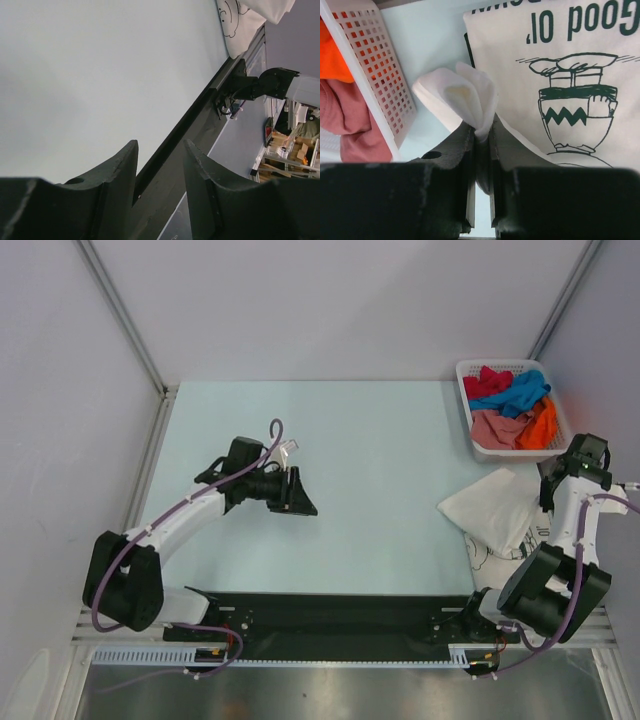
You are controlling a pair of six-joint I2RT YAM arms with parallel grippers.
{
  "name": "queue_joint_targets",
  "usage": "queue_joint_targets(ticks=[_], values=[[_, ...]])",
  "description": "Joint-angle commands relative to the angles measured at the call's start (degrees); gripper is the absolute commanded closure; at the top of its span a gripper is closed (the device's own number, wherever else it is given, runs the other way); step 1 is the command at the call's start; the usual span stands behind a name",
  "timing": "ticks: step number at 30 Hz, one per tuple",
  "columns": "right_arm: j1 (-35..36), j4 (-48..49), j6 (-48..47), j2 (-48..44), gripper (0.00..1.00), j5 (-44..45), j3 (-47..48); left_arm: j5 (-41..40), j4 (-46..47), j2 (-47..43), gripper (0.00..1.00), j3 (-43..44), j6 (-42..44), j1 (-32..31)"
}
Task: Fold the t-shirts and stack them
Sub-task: Neatly place the folded tshirt to the corner
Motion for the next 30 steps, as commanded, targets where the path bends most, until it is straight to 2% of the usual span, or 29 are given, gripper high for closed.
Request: queue_joint_targets(ticks=[1, 13, 30], values=[[-0.9, -3.8, 3.4, -2.2, 1.00, 6.4, 5.1, 3.4, 2.4, 1.2, 0.54, 0.5, 2.2, 0.5], [-5.6, -7.2, 3.4, -5.2, 1.00, 7.5, 3.9, 5.5, 2.8, 3.1, 0.54, 1.0, 1.8, 0.7], [-11.5, -10.9, -8.3, -11.0, 1.00, 4.1, -1.4, 7.1, 6.0, 2.4, 0.54, -1.8, -0.3, 0.6]])
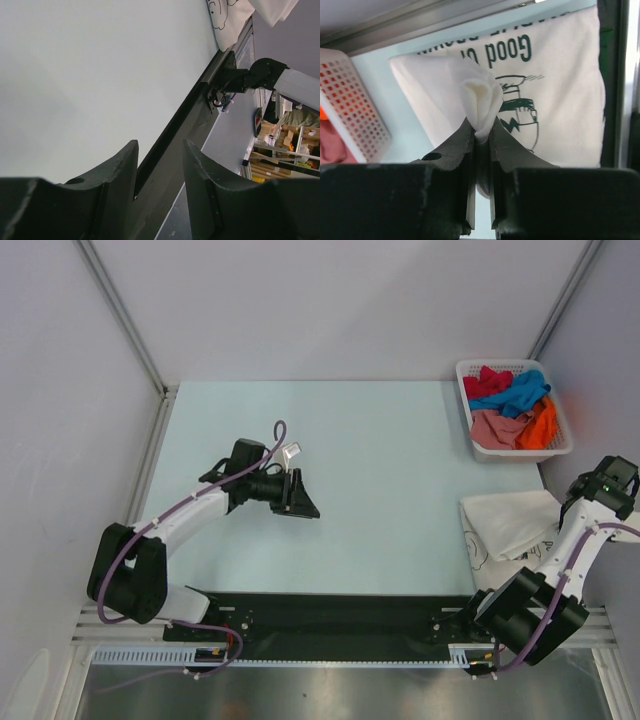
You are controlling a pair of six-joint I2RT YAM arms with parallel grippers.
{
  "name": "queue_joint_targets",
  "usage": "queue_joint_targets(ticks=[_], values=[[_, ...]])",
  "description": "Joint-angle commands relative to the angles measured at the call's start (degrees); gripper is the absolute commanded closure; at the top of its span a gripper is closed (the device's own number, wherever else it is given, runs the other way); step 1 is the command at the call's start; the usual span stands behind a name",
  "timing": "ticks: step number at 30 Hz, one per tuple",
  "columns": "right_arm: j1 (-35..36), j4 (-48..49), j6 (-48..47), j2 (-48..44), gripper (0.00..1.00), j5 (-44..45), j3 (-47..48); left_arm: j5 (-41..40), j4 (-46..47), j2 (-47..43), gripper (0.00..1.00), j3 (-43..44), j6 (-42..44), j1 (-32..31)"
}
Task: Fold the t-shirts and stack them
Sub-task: Neatly place the folded tshirt to the corner
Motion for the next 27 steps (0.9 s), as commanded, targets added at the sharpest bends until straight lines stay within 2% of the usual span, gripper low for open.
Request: queue_joint_targets(ticks=[1, 8, 17, 19, 24, 27], values=[[-1.3, -0.8, -3.3, -2.8, 1.00, 0.3, -2.2, 2.3, 2.9, -0.8, 0.54, -0.9, -0.2, 0.5], [-1.6, -1.2, -8.4, -3.0, 1.00, 0.1, -3.9, 2.2, 3.6, -2.1, 0.54, -2.3, -0.4, 0.5], [-2.5, -0.8, -10.6, -4.4, 1.00, -0.1, -7.4, 2.4, 4.6, -2.8, 0.54, -3.0, -1.2, 0.4], [-2.8, -0.6, -11.2, -4.5, 0.96, 0.3, -7.9, 2.6, 4.5, -2.9, 0.54, -3.2, -1.1, 0.4], [-6.2, -0.2, -17.6, -4.2, 0.74, 1.3, -8.6, 2.6, 4.5, -3.5, 0.54, -3.5, -0.9, 0.5], [-11.4, 0.5, -24.2, -5.0, 0.59, 0.5, -8.8, 2.6, 4.6, -3.8, 0.54, -3.6, -0.8, 0.5]])
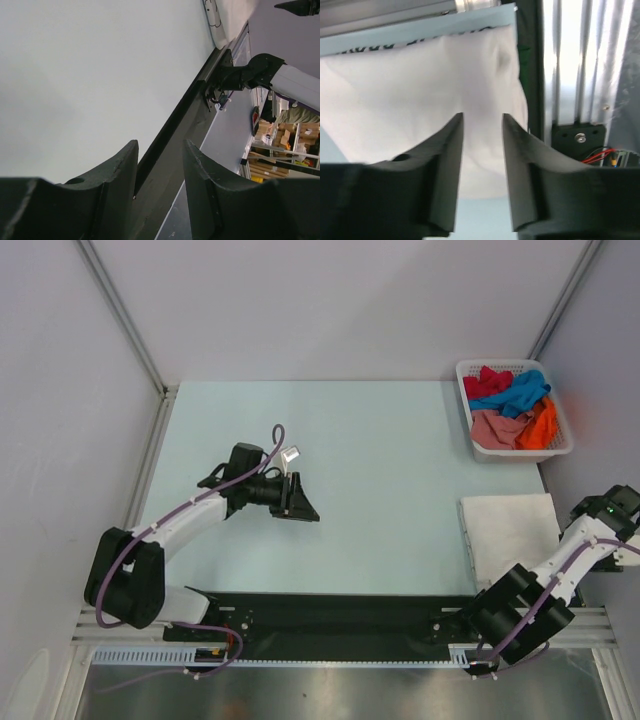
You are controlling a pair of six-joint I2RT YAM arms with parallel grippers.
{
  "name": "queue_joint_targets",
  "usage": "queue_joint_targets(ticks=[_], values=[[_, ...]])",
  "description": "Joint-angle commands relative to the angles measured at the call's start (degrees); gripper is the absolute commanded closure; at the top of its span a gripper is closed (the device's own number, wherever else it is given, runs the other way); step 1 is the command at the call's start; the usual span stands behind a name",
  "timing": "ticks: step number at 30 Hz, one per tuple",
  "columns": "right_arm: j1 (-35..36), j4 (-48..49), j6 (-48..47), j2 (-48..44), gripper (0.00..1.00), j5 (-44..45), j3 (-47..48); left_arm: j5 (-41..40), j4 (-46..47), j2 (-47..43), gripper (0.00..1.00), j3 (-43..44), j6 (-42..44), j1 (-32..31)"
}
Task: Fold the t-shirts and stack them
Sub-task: Neatly place the folded tshirt to the corner, then reset both grippers
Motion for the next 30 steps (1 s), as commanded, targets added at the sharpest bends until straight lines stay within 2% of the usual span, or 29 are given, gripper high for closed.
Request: queue_joint_targets(ticks=[1, 2, 4, 7, 8, 10, 11, 13, 14, 17, 18, 19, 23, 25, 27, 28, 30], values=[[-5.1, 2.1, -10.3, -1.9, 0.54, -0.2, 0.1, 1.5, 1.7, -2.6, 0.54, -0.7, 0.3, 0.4], [-5.6, 2.2, -11.7, -1.7, 0.45, -0.8, 0.7, 1.6, 1.9, -2.6, 0.54, -0.8, 0.4, 0.5], [-5.5, 1.2, -13.2, -0.5, 0.44, -2.4, 3.3, 1.9, 2.1, -2.7, 0.54, -1.2, 0.3, 0.5], [1.2, 1.9, -12.7, -0.6, 0.47, -2.8, 6.1, 2.2, 2.1, -2.2, 0.54, -1.0, 0.3, 0.9], [7.4, 1.9, -11.0, -0.4, 0.47, -1.9, 7.0, 2.3, 2.1, -1.5, 0.54, -1.0, 0.0, 0.9], [15.1, 1.4, -9.0, 2.4, 0.47, -0.7, 10.4, 2.4, 2.1, -1.2, 0.54, -0.5, -0.1, 1.1], [23.1, 1.1, -6.6, 3.6, 0.47, 0.0, 11.7, 2.3, 2.1, -1.2, 0.54, -0.3, -0.3, 1.1], [30.5, 2.5, -5.3, 5.1, 0.47, 0.4, 13.6, 1.3, 2.1, -1.9, 0.54, -0.5, -0.5, 1.1], [38.3, 3.3, -3.9, 6.2, 0.47, 1.2, 15.6, 0.8, 2.1, -2.6, 0.53, -0.8, -1.1, 1.1], [49.0, 9.5, -2.9, 6.7, 0.47, 0.1, 16.6, -0.3, 4.3, -4.3, 0.52, -3.2, -3.7, 1.0], [56.5, 11.4, -2.4, 6.5, 0.47, -1.0, 16.2, -0.4, 5.5, -5.5, 0.51, -5.5, -4.8, 1.0], [59.5, 15.2, -2.0, 6.2, 0.48, -1.6, 15.6, -0.6, 8.5, -6.2, 0.50, -6.7, -6.2, 1.0], [73.1, 26.2, 3.0, 4.4, 0.47, -8.5, 7.0, -3.4, 20.4, -11.4, 0.48, -16.1, -17.5, 0.8], [79.3, 35.0, 7.9, 1.0, 0.48, -11.9, -2.8, -4.9, 28.5, -15.5, 0.47, -23.0, -21.3, 0.4], [82.5, 41.2, 9.9, -2.1, 0.47, -13.1, -9.9, -6.7, 32.9, -18.1, 0.47, -29.0, -25.8, -0.1], [84.8, 46.0, 10.7, -5.3, 0.47, -13.6, -16.6, -7.5, 36.0, -19.6, 0.46, -30.8, -27.2, -0.2], [86.3, 49.9, 12.3, -8.2, 0.47, -15.4, -21.8, -10.1, 38.4, -24.9, 0.46, -35.7, -30.0, -0.7]])
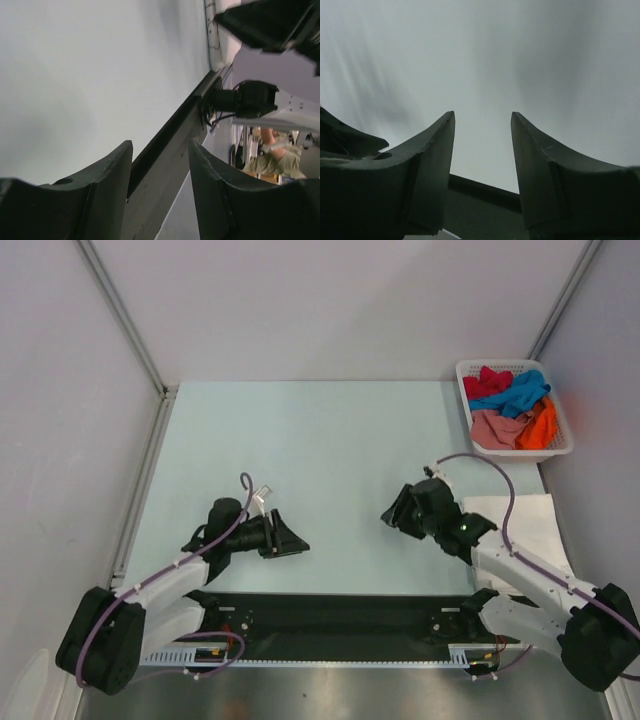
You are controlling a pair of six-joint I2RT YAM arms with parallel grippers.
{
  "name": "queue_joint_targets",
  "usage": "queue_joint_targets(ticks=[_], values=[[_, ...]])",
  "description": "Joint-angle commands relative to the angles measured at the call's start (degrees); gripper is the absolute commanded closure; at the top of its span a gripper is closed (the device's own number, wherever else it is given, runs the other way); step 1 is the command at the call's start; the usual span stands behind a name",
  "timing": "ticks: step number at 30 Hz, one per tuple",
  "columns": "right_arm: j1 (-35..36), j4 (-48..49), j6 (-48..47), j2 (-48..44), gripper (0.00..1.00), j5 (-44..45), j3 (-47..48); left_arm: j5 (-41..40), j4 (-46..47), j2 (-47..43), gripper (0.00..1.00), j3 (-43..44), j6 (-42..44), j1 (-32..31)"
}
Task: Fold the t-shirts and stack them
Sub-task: Reset both grippers
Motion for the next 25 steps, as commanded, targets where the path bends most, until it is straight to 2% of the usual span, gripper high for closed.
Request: queue_joint_targets(ticks=[1, 4, 5, 6, 9, 10, 12, 16, 20, 23, 25], values=[[2.6, 14.2, 5.5, -7.9, 0.46, -2.9, -10.7, -5.4, 14.8, -8.0, 0.45, -6.6, -8.5, -1.1], [3.5, 18.9, 9.2, -15.2, 0.45, -2.7, -19.5, -8.0, 21.5, -15.7, 0.42, -14.0, -12.4, -1.5], [3.4, 19.5, 11.9, -21.3, 0.44, -2.7, -25.7, -8.3, 23.3, -18.5, 0.39, -15.2, -14.2, -1.6], [3.4, 21.5, 12.9, -24.0, 0.44, -2.7, -28.2, -8.5, 24.4, -19.5, 0.37, -18.9, -14.7, -1.6], [2.9, 24.4, 16.1, -34.3, 0.39, -3.1, -37.2, -9.4, 26.1, -22.3, 0.29, -22.2, -15.9, -1.6], [2.9, 24.8, 16.6, -36.2, 0.01, -3.1, -39.0, -9.9, 29.8, -22.5, 0.28, -23.5, -16.9, -1.6], [3.2, 24.9, 17.3, -41.1, 0.00, -3.7, -42.5, -10.4, 36.6, -22.9, 0.25, -27.2, -21.2, -1.6], [4.5, 25.8, 14.5, -45.5, 0.00, -6.2, -42.5, -7.1, 39.6, -27.0, 0.25, -27.5, -21.8, -1.8], [4.7, 30.8, 13.9, -46.3, 0.00, -16.3, -42.6, -4.4, 45.6, -34.9, 0.25, -27.9, -26.0, -1.8], [6.8, 34.8, 13.0, -47.4, 0.00, -22.3, -42.9, -2.7, 53.6, -40.3, 0.25, -27.9, -30.1, -2.2], [8.7, 42.6, 13.0, -49.9, 0.00, -26.5, -43.4, -2.4, 62.9, -42.6, 0.24, -28.0, -35.1, -2.5]])
